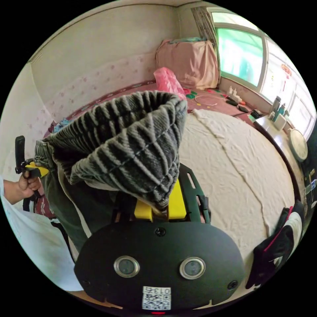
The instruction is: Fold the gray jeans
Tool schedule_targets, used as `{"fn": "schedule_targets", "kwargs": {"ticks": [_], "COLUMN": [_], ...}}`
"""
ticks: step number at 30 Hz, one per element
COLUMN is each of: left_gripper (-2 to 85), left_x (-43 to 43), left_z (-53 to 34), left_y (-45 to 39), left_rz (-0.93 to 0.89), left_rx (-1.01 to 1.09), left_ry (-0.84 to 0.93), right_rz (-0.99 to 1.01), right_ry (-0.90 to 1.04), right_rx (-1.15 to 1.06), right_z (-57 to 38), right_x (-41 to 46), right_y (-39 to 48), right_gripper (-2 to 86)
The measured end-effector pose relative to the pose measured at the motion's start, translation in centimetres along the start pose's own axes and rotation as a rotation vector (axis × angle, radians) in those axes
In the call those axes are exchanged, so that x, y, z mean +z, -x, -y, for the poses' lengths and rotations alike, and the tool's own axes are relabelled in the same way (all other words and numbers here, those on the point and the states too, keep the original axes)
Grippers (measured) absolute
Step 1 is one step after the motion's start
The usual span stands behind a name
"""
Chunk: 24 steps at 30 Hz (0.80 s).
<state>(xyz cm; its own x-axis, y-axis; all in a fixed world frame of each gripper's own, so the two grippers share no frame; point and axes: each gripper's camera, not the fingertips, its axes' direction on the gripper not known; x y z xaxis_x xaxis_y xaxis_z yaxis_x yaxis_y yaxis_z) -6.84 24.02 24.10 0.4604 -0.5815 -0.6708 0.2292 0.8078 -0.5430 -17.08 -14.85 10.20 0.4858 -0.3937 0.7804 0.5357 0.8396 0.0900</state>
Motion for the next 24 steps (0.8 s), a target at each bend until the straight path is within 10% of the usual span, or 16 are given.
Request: {"fn": "schedule_targets", "kwargs": {"ticks": [12,24], "left_gripper": [10.1,18.2], "left_x": [-1.6,16.1], "left_z": [11.7,38.7], "left_y": [10.0,-1.4], "left_rz": [-0.014,0.168], "left_rx": [-0.3,0.257], "left_ry": [0.02,0.319], "right_rz": [-0.019,-0.327], "right_ry": [-0.104,0.38], "right_rx": [0.165,0.624], "right_z": [-6.0,-38.6], "right_x": [-14.4,-29.7], "right_y": [-6.9,-18.2], "right_gripper": [16.9,15.3]}}
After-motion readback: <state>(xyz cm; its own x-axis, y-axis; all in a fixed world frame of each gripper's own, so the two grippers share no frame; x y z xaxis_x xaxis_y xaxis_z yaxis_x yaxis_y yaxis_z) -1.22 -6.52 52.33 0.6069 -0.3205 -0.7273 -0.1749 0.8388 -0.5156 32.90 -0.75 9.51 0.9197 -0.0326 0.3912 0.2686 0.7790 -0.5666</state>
